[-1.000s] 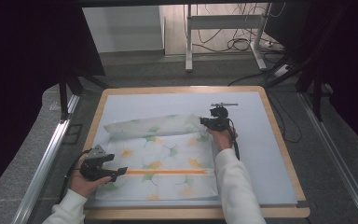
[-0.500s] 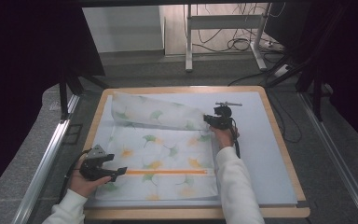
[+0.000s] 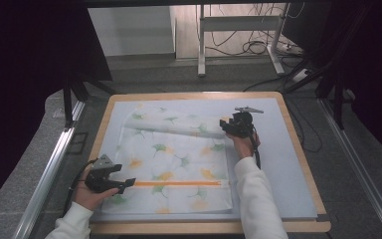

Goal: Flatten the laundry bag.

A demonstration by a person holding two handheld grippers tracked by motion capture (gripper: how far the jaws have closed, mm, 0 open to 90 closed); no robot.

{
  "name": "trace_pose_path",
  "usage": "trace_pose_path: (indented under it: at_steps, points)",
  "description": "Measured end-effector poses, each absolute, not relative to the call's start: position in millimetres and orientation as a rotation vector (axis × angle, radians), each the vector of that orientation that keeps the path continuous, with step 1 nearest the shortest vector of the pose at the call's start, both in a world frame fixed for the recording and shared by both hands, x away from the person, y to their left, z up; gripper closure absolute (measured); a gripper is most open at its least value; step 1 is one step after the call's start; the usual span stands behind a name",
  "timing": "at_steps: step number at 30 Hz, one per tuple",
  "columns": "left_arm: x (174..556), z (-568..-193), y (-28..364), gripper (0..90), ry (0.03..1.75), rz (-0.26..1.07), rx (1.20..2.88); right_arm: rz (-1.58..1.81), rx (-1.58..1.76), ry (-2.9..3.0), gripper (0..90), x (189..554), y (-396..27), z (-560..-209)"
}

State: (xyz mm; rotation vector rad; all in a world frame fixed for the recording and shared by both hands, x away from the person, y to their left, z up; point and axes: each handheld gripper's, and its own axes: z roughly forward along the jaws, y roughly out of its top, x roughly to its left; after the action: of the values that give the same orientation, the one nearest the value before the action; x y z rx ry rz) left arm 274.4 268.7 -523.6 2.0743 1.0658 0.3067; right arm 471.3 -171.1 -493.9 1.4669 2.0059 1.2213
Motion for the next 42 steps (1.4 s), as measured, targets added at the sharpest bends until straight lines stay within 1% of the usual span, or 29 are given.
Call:
trace_pose_path:
  at_steps: [4,6,7,8,10,17,19,23,27,42]
  points:
    - [274,-523,269,18.8,1.066,0.308,2.073,1.264,1.414,2.041,65.8,463,-166,-484]
    - [274,-524,268,18.8,1.066,0.308,2.074,1.285,1.379,2.078,74.3,458,-162,-480]
    - [274,-523,268,18.8,1.065,0.308,2.075,1.281,1.339,2.121,81.2,454,-157,-476]
    - [274,-523,268,18.8,1.065,0.308,2.075,1.281,1.339,2.121,81.2,454,-157,-476]
    - [274,-523,268,18.7,1.065,0.309,2.075,1.272,1.289,2.207,87.9,449,-146,-474]
    - [274,-523,267,18.7,1.061,0.31,2.08,1.207,1.202,2.366,88.7,445,-118,-483]
    - [274,-523,267,18.7,1.067,0.309,2.073,1.168,1.178,2.416,88.7,448,-104,-493]
    - [274,-523,266,18.7,1.058,0.31,2.076,1.135,1.193,2.441,88.7,456,-93,-507]
    - [274,-523,266,18.7,1.058,0.308,2.075,1.089,1.216,2.466,88.7,463,-85,-516]
    - [274,-523,264,18.7,1.052,0.305,2.079,1.023,1.294,2.396,88.7,491,-78,-519]
